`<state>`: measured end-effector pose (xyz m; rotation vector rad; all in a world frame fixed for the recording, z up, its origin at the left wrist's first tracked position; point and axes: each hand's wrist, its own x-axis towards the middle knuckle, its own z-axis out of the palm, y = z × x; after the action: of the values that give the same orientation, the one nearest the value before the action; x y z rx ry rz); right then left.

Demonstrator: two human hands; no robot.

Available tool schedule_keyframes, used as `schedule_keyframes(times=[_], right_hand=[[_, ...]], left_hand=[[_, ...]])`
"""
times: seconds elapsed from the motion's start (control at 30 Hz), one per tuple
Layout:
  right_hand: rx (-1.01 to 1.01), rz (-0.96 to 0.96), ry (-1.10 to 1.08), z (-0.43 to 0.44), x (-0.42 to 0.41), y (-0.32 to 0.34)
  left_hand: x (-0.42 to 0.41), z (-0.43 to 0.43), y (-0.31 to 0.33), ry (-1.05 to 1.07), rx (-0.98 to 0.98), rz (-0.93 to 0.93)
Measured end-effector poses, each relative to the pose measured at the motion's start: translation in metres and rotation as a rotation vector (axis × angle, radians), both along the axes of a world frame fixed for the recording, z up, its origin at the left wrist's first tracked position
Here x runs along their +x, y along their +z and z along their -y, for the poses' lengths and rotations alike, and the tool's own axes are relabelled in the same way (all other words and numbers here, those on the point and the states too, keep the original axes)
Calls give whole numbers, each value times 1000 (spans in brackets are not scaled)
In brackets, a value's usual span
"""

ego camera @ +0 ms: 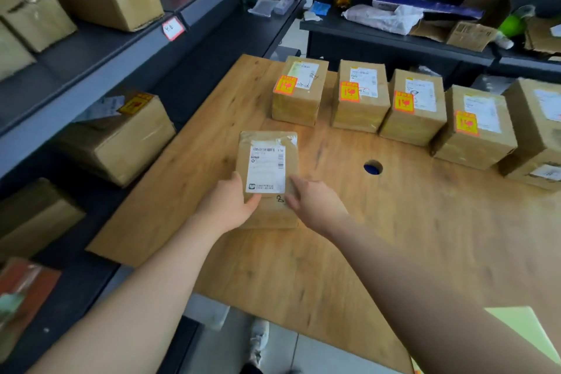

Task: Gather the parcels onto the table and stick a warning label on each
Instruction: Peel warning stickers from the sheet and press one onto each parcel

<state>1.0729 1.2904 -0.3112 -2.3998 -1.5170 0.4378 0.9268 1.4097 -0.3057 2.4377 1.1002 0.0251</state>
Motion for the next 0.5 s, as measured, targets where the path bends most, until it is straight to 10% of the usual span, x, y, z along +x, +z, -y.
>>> schedule_keyframes(times=[0.5], right_hand=[[-43, 10, -203, 165, -39, 3]], left_hand=[[-18, 132, -13, -214, -24, 13]])
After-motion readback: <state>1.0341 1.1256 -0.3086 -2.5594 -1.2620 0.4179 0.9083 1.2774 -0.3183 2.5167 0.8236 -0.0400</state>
